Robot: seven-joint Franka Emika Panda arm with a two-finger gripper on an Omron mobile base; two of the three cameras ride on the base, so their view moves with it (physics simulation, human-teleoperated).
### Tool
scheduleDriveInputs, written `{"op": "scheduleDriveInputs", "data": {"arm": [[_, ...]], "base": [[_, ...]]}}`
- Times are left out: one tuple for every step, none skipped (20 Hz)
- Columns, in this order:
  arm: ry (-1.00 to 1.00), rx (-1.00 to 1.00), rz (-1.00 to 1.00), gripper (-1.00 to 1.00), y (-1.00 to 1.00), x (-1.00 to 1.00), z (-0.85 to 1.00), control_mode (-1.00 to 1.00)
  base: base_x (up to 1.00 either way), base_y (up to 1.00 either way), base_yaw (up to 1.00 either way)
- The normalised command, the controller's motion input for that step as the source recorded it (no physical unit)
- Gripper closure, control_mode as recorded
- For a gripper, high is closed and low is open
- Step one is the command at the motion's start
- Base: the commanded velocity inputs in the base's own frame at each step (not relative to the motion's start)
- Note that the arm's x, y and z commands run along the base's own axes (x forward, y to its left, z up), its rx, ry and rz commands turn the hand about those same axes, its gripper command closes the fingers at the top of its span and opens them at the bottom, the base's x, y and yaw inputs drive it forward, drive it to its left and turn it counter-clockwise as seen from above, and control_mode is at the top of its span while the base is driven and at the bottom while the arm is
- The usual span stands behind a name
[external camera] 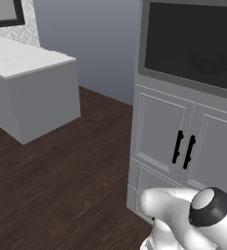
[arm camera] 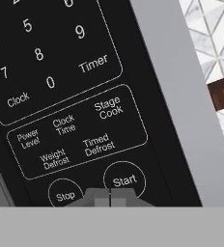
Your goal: Pick the broccoli from the sink and place it in the bowl. Then pick the bowl and place it in the microwave. Then close the microwave door and press the start button.
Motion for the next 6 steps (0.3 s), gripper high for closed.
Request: {"op": "scheduleDriveInputs", "data": {"arm": [[0.04, 0.06, 0.03, 1.00, -0.39, 0.62, 0.00, -1.00], [0.05, 0.07, 0.03, 1.00, -0.39, 0.59, 0.00, -1.00], [0.05, 0.07, 0.03, 1.00, -0.38, 0.58, 0.00, -1.00], [0.04, 0.06, 0.03, 1.00, -0.34, 0.56, 0.00, -1.00], [0.03, 0.05, 0.03, 1.00, -0.31, 0.56, 0.00, -1.00], [0.02, 0.05, 0.03, 1.00, -0.32, 0.57, 0.00, -1.00]], "base": [[0.00, 0.00, 0.00], [0.00, 0.00, 0.00], [0.00, 0.00, 0.00], [0.00, 0.00, 0.00], [0.00, 0.00, 0.00], [0.00, 0.00, 0.00]]}}
